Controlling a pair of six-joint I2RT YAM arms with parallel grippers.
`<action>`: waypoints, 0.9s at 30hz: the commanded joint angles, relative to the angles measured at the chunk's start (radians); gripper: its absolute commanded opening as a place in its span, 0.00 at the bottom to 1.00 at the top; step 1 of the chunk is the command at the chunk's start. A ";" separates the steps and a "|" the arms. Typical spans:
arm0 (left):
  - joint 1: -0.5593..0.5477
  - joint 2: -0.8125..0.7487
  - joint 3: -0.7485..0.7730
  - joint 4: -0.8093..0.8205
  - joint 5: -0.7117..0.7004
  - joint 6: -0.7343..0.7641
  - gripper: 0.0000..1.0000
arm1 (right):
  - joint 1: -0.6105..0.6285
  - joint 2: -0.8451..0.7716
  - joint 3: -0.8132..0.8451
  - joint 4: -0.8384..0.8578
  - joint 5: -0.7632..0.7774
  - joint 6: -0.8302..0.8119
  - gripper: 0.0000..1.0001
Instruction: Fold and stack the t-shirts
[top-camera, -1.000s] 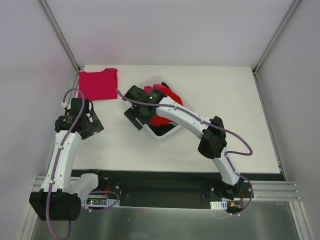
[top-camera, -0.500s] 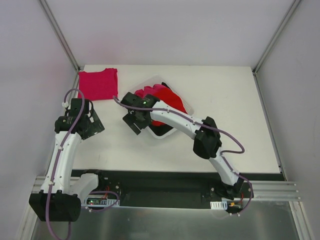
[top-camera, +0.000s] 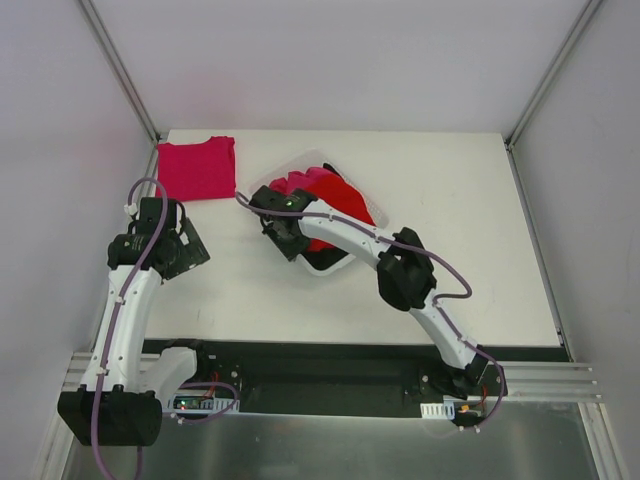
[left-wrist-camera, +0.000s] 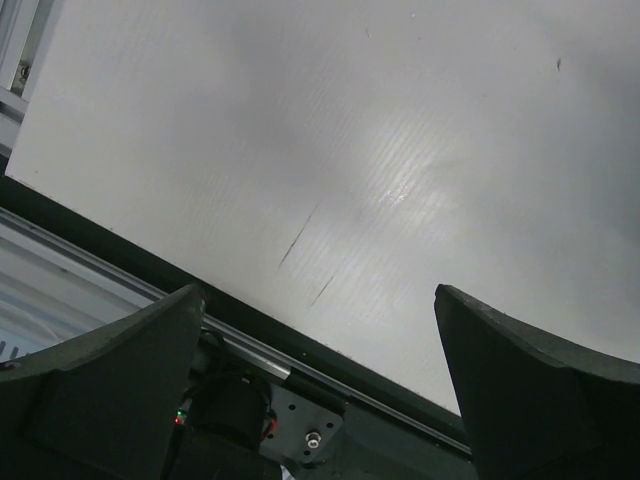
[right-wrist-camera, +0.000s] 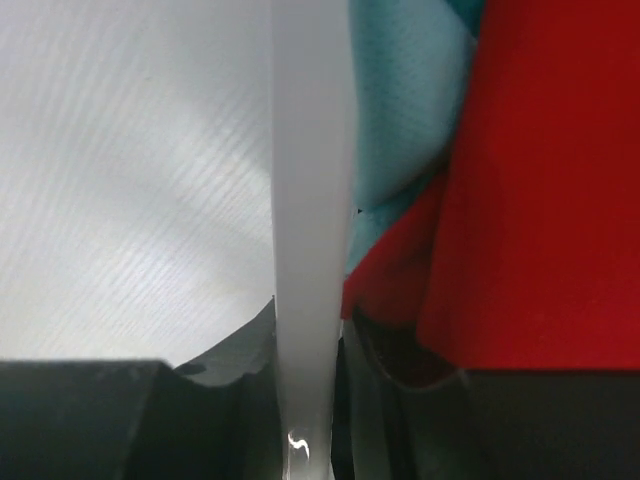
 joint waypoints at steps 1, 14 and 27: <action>0.007 -0.023 0.043 -0.012 0.027 0.023 0.99 | -0.029 -0.048 -0.030 -0.003 0.003 0.006 0.19; 0.005 -0.033 0.035 -0.012 0.059 0.028 0.99 | -0.200 -0.178 -0.191 0.031 0.006 -0.001 0.01; 0.005 -0.051 0.031 -0.014 0.079 0.031 0.99 | -0.536 -0.132 -0.023 -0.058 0.000 -0.040 0.01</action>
